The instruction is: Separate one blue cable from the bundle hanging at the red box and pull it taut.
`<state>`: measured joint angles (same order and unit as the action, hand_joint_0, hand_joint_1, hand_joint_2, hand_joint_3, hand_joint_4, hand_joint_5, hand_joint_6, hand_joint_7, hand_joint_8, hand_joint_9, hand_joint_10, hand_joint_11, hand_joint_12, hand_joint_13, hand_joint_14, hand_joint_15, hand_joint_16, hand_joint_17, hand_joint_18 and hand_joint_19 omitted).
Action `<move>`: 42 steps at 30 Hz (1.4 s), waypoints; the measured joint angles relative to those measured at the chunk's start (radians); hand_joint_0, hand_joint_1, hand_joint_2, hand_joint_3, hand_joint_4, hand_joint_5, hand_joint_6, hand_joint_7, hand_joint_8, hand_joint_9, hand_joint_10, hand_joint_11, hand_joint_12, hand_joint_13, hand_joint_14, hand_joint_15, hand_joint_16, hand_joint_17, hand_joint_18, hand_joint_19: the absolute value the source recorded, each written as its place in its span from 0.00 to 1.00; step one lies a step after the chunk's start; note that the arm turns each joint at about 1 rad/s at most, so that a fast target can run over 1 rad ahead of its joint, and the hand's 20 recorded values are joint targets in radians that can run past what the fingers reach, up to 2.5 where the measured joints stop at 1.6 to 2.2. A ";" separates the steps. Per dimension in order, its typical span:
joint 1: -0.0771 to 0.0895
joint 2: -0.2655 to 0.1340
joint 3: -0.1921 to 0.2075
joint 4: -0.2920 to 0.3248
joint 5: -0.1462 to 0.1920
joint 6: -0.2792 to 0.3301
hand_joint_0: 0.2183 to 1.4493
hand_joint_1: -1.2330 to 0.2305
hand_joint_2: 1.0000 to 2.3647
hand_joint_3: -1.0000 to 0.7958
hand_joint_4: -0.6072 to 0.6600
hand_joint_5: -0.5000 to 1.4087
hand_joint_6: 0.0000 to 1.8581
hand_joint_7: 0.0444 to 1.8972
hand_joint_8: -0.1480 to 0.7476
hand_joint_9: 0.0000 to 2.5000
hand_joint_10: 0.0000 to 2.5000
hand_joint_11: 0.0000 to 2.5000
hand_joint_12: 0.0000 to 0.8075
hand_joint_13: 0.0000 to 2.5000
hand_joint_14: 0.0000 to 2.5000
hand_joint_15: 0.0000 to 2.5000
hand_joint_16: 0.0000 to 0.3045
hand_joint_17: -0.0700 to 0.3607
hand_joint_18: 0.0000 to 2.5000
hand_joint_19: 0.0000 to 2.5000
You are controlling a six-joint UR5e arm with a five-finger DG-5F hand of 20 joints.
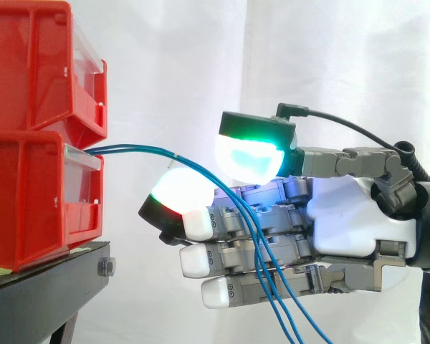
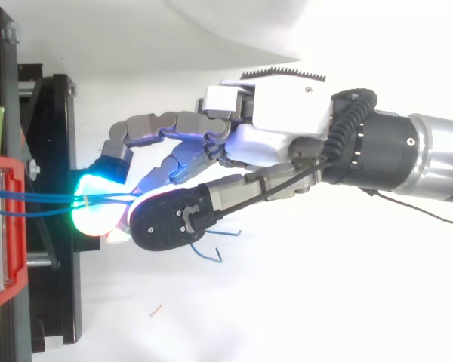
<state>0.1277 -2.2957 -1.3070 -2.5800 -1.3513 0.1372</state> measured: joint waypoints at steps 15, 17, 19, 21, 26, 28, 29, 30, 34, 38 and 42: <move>0.001 0.000 0.000 0.006 0.000 -0.014 0.40 0.47 0.02 0.53 0.63 0.22 0.27 0.70 0.54 0.33 0.00 0.11 0.43 0.34 0.01 0.14 0.11 0.33 0.26 0.13; 0.002 0.000 0.000 0.007 0.000 -0.016 0.40 0.44 0.02 0.55 0.64 0.22 0.27 0.71 0.54 0.33 0.00 0.12 0.43 0.34 0.01 0.14 0.11 0.33 0.26 0.13; 0.002 0.000 0.000 0.007 0.000 -0.019 0.38 0.39 0.02 0.53 0.64 0.22 0.27 0.70 0.54 0.33 0.00 0.12 0.43 0.34 0.01 0.14 0.11 0.33 0.27 0.12; 0.002 0.000 0.000 0.008 0.000 -0.022 0.36 0.39 0.02 0.48 0.64 0.22 0.27 0.70 0.54 0.33 0.00 0.12 0.43 0.34 0.01 0.14 0.11 0.34 0.27 0.12; 0.004 0.000 0.000 0.010 0.000 -0.026 0.33 0.48 0.01 0.37 0.65 0.22 0.27 0.69 0.54 0.33 0.00 0.13 0.44 0.34 0.01 0.15 0.11 0.34 0.27 0.13; 0.004 0.000 0.000 0.011 0.000 -0.028 0.33 0.51 0.01 0.36 0.65 0.22 0.27 0.69 0.54 0.33 0.00 0.12 0.44 0.34 0.01 0.15 0.11 0.34 0.27 0.13; 0.004 0.000 0.000 0.011 0.000 -0.028 0.33 0.52 0.01 0.36 0.64 0.22 0.27 0.69 0.54 0.33 0.00 0.12 0.44 0.34 0.01 0.15 0.11 0.34 0.27 0.13; 0.004 0.000 0.001 0.012 0.000 -0.029 0.34 0.52 0.01 0.36 0.65 0.22 0.27 0.69 0.54 0.33 0.00 0.13 0.44 0.34 0.01 0.15 0.11 0.34 0.27 0.13; 0.004 0.001 0.001 0.013 0.000 -0.034 0.37 0.47 0.02 0.44 0.65 0.22 0.27 0.68 0.54 0.34 0.00 0.13 0.44 0.35 0.01 0.15 0.11 0.34 0.27 0.13; 0.004 0.000 0.001 0.014 0.000 -0.036 0.40 0.41 0.02 0.53 0.65 0.22 0.27 0.69 0.54 0.34 0.00 0.13 0.44 0.35 0.01 0.15 0.11 0.34 0.27 0.13; 0.004 0.001 0.001 0.014 0.000 -0.037 0.41 0.35 0.02 0.54 0.65 0.21 0.27 0.75 0.54 0.35 0.00 0.15 0.45 0.36 0.01 0.16 0.11 0.34 0.27 0.14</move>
<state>0.1320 -2.2951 -1.3063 -2.5664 -1.3514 0.1004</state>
